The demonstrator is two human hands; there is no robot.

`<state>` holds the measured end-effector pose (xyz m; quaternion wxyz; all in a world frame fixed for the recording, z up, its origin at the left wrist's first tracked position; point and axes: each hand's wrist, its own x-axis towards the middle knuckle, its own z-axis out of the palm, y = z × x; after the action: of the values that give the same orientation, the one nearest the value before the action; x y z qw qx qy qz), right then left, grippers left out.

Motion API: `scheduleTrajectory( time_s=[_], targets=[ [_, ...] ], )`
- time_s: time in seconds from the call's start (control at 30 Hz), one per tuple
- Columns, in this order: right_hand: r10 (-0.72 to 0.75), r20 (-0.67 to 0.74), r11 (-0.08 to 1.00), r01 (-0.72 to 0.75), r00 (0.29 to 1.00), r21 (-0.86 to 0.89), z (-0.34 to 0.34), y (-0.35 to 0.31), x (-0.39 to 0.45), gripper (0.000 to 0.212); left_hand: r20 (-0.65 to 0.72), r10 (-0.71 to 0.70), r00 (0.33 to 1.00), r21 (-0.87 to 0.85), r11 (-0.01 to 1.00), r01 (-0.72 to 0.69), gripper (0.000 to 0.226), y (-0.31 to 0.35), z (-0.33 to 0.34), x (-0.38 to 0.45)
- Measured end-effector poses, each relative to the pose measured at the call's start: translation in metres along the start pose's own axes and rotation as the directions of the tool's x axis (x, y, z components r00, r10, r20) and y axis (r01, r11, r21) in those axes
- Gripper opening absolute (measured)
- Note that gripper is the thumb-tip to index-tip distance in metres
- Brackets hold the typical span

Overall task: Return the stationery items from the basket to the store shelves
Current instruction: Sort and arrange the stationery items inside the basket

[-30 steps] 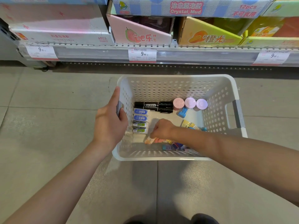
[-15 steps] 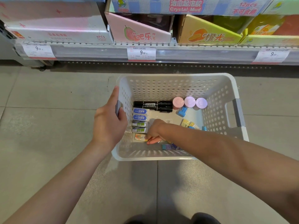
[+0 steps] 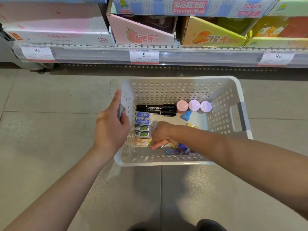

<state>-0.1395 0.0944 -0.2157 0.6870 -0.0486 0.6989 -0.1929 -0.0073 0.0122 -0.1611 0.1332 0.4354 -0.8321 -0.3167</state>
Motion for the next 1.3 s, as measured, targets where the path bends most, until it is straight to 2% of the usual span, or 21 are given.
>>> scheduleTrajectory(
  time_s=[0.07,0.1,0.13,0.17,0.2,0.23,0.3,0.37,0.43,0.53,0.73,0.87,1.0,1.1,1.17,1.23,1.3],
  targets=[
    [-0.061,0.008,0.993,0.062,0.998,-0.097,-0.013,0.001,-0.006,0.033,0.006,-0.002,1.0,-0.002,1.0,0.002,0.06,0.001,0.0,0.0],
    [-0.138,-0.028,0.967,0.129,0.99,-0.221,-0.024,0.002,-0.006,0.03,0.008,-0.001,1.0,-0.002,1.0,0.001,0.06,0.001,0.0,0.0],
    [-0.242,-0.078,0.874,0.183,0.967,-0.45,-0.036,0.004,-0.006,0.028,0.007,0.001,1.0,-0.001,1.0,-0.001,0.06,0.001,0.0,0.0],
    [-0.364,-0.084,0.688,0.206,0.928,-0.696,-0.049,0.007,-0.005,0.027,0.006,0.002,1.0,-0.003,1.0,-0.002,0.06,0.002,0.0,0.0],
    [-0.452,-0.043,0.451,0.186,0.891,-0.873,-0.06,0.01,-0.004,0.028,0.008,-0.001,1.0,-0.01,1.0,0.001,0.06,0.002,0.0,0.0],
    [-0.486,0.021,0.225,0.149,0.874,-0.963,-0.068,0.015,-0.004,0.031,0.01,-0.006,1.0,-0.021,1.0,0.007,0.06,0.002,0.0,0.0],
    [-0.414,0.133,-0.109,0.096,0.901,-0.989,-0.078,0.025,-0.005,0.029,0.008,-0.012,1.0,-0.036,0.999,0.013,0.06,0.001,0.0,0.0],
    [-0.329,0.19,-0.315,0.083,0.925,-0.946,-0.08,0.033,-0.006,0.03,-0.004,-0.003,1.0,-0.03,1.0,0.003,0.06,0.001,0.001,0.0],
    [-0.329,0.204,-0.425,0.048,0.922,-0.904,-0.08,0.038,-0.006,0.036,-0.015,0.007,1.0,-0.022,1.0,-0.007,0.06,0.0,0.003,0.0],
    [-0.342,0.234,-0.525,0.022,0.91,-0.851,-0.081,0.038,-0.003,0.038,-0.022,0.02,1.0,-0.006,1.0,-0.02,0.06,-0.002,0.003,0.001],
    [-0.357,0.251,-0.575,0.0,0.9,-0.818,-0.081,0.039,0.0,0.033,-0.025,0.041,0.999,0.003,0.999,-0.041,0.059,-0.002,0.003,0.002],
    [-0.365,0.265,-0.59,-0.002,0.892,-0.807,-0.082,0.042,0.0,0.037,-0.025,0.044,0.999,0.011,0.999,-0.044,0.059,-0.003,0.003,0.002],
    [-0.367,0.258,-0.58,-0.002,0.894,-0.815,-0.082,0.045,-0.004,0.039,-0.033,0.057,0.998,0.031,0.998,-0.056,0.058,-0.003,0.003,0.001],
    [-0.328,0.234,-0.533,0.025,0.915,-0.846,-0.083,0.042,-0.007,0.032,-0.026,0.052,0.998,0.025,0.998,-0.052,0.058,-0.003,0.003,0.001],
    [-0.4,0.216,-0.434,0.023,0.891,-0.9,-0.082,0.037,-0.009,0.028,-0.021,0.05,0.999,0.018,0.999,-0.05,0.059,-0.004,0.003,0.002],
    [-0.539,0.155,-0.154,0.085,0.828,-0.984,-0.081,0.033,-0.011,0.022,-0.02,0.048,0.999,0.013,0.999,-0.048,0.059,-0.004,0.003,0.002],
    [-0.587,0.095,0.195,0.254,0.804,-0.947,-0.08,0.029,-0.013,0.019,-0.018,0.05,0.999,0.017,0.999,-0.049,0.059,-0.005,0.003,0.001]
  ],
)
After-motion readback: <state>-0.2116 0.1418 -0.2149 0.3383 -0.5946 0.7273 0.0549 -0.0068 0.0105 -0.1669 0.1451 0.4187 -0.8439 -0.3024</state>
